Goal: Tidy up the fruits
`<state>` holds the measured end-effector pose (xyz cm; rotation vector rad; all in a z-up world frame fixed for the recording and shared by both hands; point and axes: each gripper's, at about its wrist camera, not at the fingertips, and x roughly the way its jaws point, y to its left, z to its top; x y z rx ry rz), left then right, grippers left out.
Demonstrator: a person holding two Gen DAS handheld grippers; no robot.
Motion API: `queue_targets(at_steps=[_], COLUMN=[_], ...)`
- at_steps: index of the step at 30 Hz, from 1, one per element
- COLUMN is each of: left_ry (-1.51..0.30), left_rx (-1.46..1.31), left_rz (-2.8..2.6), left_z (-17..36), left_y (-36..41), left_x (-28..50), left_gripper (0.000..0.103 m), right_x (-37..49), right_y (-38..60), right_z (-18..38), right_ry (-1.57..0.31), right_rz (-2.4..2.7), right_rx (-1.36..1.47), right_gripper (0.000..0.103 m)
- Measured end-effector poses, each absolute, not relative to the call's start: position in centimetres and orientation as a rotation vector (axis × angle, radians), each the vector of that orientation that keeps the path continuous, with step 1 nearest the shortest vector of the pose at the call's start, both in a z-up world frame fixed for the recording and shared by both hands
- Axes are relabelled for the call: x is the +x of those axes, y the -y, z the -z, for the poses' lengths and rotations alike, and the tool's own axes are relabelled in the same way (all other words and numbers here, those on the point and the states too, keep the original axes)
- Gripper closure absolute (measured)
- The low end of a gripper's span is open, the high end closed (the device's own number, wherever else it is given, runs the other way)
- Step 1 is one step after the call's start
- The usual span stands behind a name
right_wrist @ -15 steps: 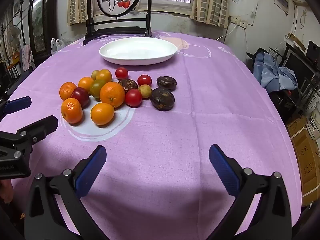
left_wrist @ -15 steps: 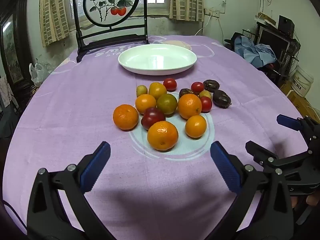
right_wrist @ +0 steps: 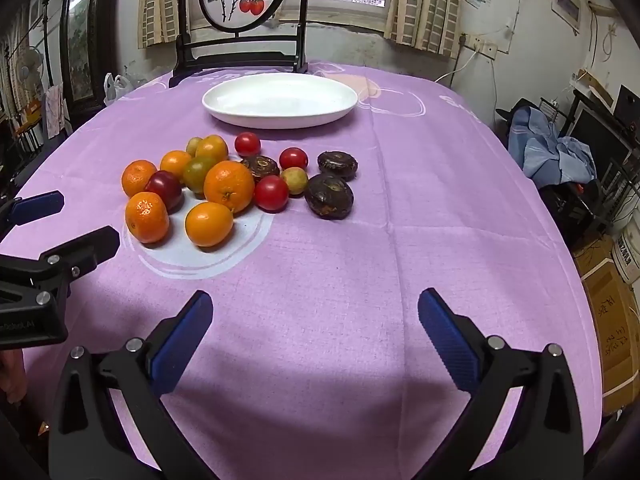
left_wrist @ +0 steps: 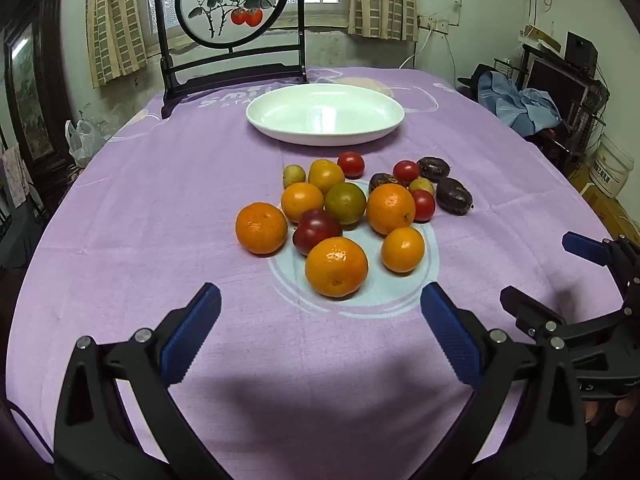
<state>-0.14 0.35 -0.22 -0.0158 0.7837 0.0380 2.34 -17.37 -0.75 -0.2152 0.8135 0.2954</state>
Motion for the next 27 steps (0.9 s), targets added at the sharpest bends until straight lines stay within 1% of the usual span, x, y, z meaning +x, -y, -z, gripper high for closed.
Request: queue_targets(at_steps=[27], left_ry=[-0.78], left_rx=[-0.031], left_rz=[-0.03], left_z=[0.05], left_y=[-0.31], left_x=[-0.12], left_gripper=[0.002], right_x=[2.41], right_y=[17.52], right_z=[0.49], right_ry=[-0.811], right_rz=[-0.293], right_rx=[-0.217], right_gripper=[0.001])
